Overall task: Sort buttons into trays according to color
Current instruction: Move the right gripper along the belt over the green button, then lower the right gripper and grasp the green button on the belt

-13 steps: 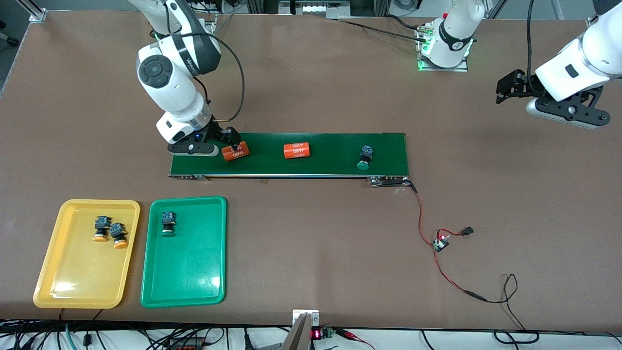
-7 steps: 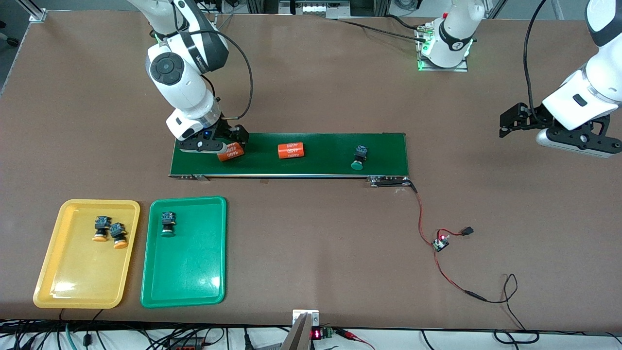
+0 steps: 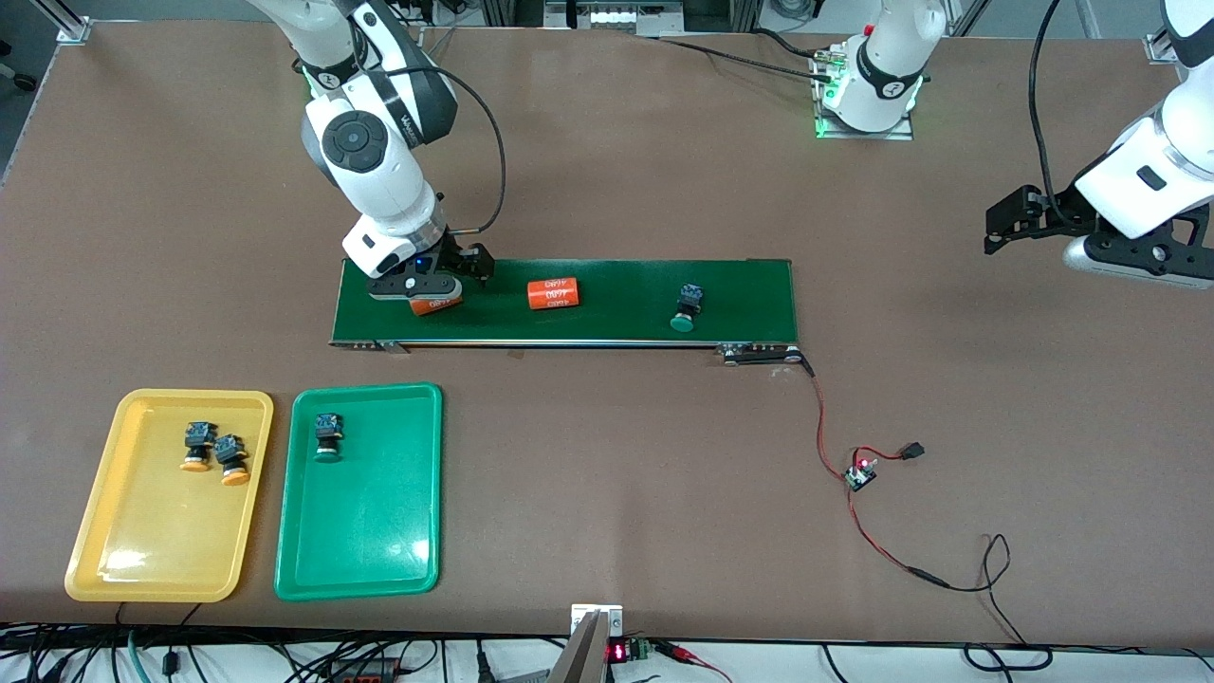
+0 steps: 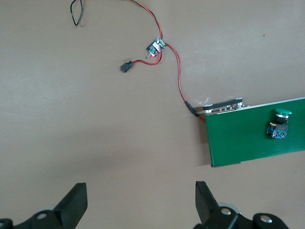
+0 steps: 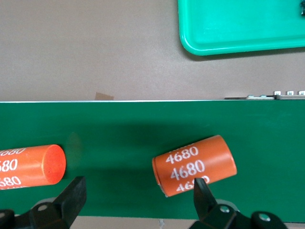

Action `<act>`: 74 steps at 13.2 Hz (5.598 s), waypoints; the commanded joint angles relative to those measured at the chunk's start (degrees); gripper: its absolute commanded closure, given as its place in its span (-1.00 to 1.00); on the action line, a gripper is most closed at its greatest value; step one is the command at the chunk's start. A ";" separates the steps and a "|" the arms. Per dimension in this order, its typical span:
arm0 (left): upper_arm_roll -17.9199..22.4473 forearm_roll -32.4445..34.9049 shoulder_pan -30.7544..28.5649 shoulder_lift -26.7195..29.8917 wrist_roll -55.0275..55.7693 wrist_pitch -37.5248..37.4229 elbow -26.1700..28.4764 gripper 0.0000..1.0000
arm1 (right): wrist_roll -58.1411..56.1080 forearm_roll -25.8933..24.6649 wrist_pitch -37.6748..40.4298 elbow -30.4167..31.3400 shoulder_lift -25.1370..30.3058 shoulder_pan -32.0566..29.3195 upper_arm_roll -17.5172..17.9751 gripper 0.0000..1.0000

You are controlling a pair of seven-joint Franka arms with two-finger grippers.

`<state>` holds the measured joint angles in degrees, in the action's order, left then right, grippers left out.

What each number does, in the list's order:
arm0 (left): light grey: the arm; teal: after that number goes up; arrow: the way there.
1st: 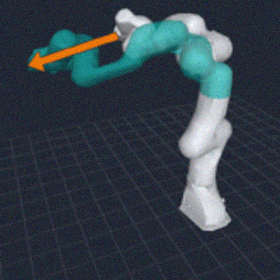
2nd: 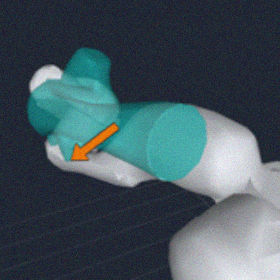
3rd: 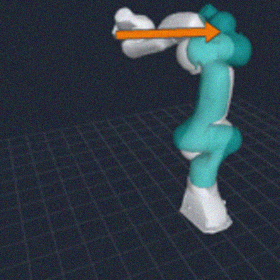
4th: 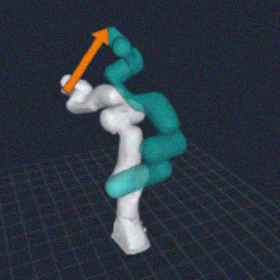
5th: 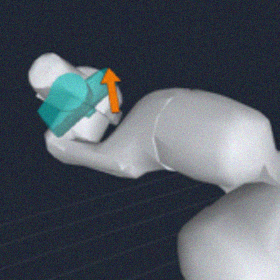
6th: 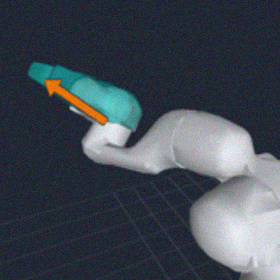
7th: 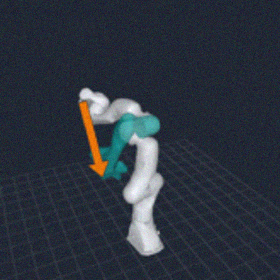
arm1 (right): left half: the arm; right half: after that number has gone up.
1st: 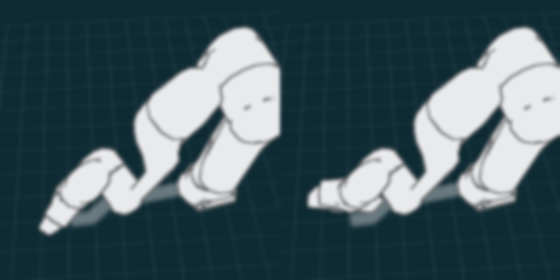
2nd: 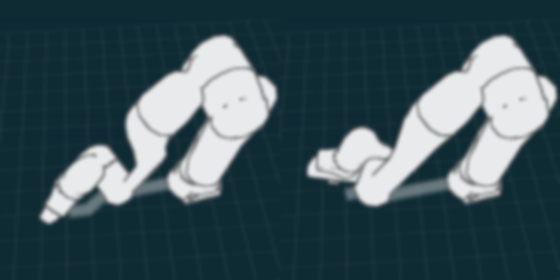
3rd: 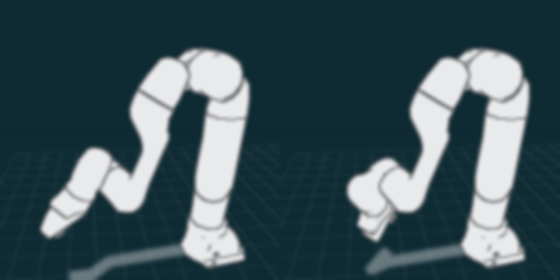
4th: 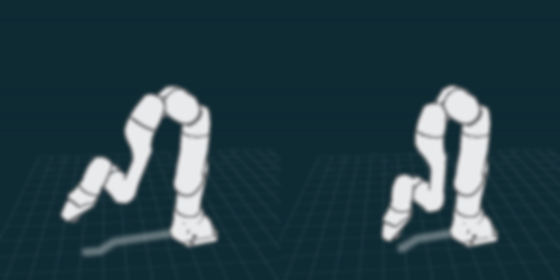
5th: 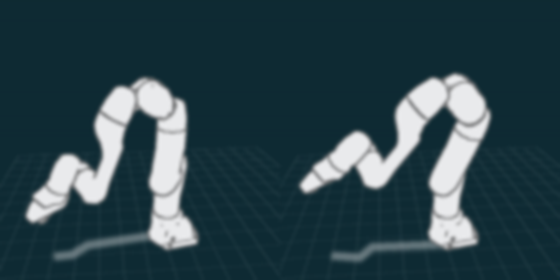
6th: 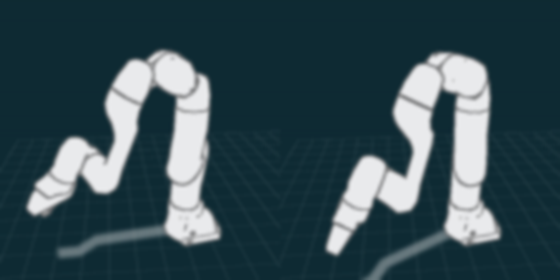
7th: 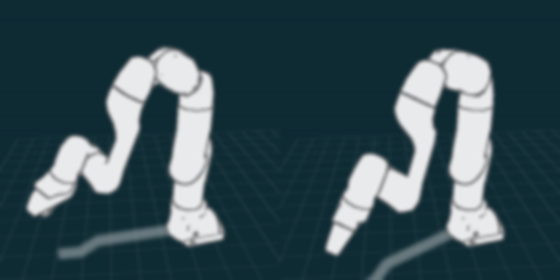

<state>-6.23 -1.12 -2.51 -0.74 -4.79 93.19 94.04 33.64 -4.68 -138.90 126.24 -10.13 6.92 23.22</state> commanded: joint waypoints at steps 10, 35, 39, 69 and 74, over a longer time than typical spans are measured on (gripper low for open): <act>-0.19 0.33 0.04 0.21 0.40 -1.52 -1.14 -1.00 | 1.17 -0.85 -0.93 -0.38 -0.67 -0.07 -0.11 -1.00; -0.45 0.06 0.04 0.04 0.58 -1.52 -1.14 -1.00 | 22.34 -2.09 -1.37 -9.86 -9.02 14.08 -0.28 -1.00; -0.45 0.06 0.04 0.12 0.58 -1.52 -1.14 -1.00 | 22.35 -3.48 -1.37 -11.19 -10.43 13.56 -0.46 -1.00; -0.36 0.06 0.04 -0.05 0.49 -1.52 -1.14 -1.00 | 31.14 -5.78 -1.37 -19.71 -19.13 14.96 -4.67 -1.00; -0.36 0.06 -0.04 -0.05 0.49 -1.52 -1.14 -1.00 | 30.96 -6.82 -2.25 -19.63 -21.33 15.14 -4.67 -0.95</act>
<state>-6.44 -1.12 -2.44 -0.69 -4.73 93.02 93.99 63.74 -9.70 -140.39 107.68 -29.79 21.19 19.22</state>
